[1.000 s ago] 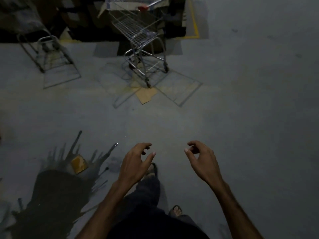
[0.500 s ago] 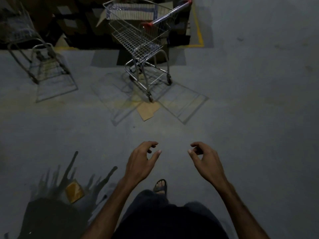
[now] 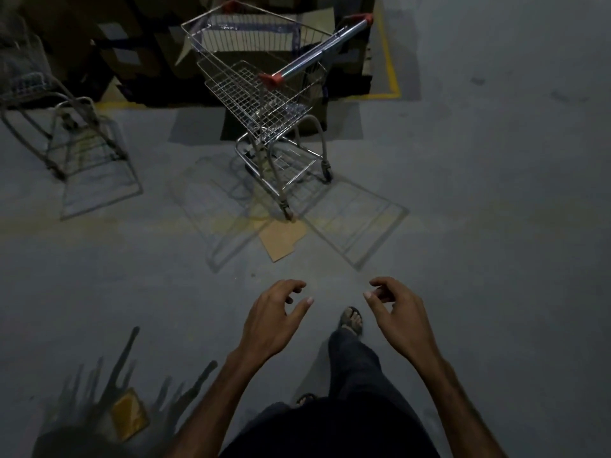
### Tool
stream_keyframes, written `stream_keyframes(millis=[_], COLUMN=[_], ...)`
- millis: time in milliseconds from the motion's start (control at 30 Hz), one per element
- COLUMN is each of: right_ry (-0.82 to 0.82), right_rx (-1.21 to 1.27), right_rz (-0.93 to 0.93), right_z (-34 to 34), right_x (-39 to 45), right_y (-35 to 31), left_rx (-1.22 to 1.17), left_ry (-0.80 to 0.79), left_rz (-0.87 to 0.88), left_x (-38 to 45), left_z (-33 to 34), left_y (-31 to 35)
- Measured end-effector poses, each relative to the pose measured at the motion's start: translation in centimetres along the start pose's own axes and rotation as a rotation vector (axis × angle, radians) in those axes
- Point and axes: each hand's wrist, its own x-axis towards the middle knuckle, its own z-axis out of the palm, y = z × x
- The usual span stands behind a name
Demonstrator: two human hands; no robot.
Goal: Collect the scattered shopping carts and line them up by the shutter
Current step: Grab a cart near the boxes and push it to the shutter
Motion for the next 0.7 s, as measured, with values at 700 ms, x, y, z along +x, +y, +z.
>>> stream_keyframes(millis=[700], right_ry=[-0.165], right_rx=[-0.058], right_rz=[-0.190], right_z=[-9.9], right_x=[37.8], right_y=[-3.3], left_rx=[-0.074], left_ry=[0.202], left_rz=[-0.148], left_x=[32.4], left_z=[2.1], left_y=[9.5])
